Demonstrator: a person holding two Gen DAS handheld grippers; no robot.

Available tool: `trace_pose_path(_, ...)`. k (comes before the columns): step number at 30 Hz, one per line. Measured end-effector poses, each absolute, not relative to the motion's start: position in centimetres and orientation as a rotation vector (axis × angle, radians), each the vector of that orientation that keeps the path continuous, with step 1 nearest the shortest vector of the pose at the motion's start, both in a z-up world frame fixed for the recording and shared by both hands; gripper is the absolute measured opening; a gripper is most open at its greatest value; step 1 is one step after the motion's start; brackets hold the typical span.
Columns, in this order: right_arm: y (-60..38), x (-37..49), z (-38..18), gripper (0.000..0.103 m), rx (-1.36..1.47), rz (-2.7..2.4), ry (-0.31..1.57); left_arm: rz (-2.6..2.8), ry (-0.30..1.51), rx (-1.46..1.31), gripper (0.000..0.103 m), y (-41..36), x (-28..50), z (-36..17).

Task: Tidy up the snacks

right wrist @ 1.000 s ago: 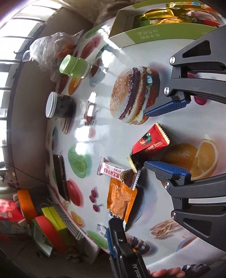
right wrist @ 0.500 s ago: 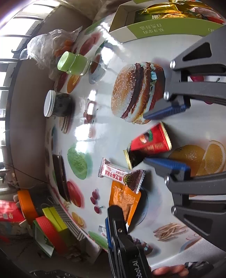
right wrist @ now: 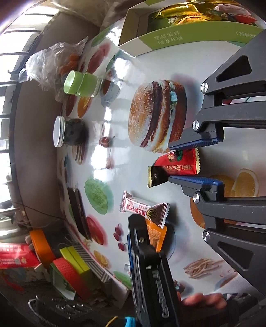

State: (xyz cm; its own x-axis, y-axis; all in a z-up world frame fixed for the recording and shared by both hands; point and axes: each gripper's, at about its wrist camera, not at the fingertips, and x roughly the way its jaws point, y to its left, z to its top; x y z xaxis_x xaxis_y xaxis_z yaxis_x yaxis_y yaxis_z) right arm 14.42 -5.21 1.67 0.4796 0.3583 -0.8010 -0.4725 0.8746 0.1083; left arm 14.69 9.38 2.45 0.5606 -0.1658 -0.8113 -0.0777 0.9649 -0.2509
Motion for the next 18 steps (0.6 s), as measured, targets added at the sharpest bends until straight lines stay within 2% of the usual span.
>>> trace_pose_path(18,-7.9,13.7,2.0,0.023,-0.054,0.465,0.953,-0.008,1.017,-0.208,0.039,7.4,16.6,1.0)
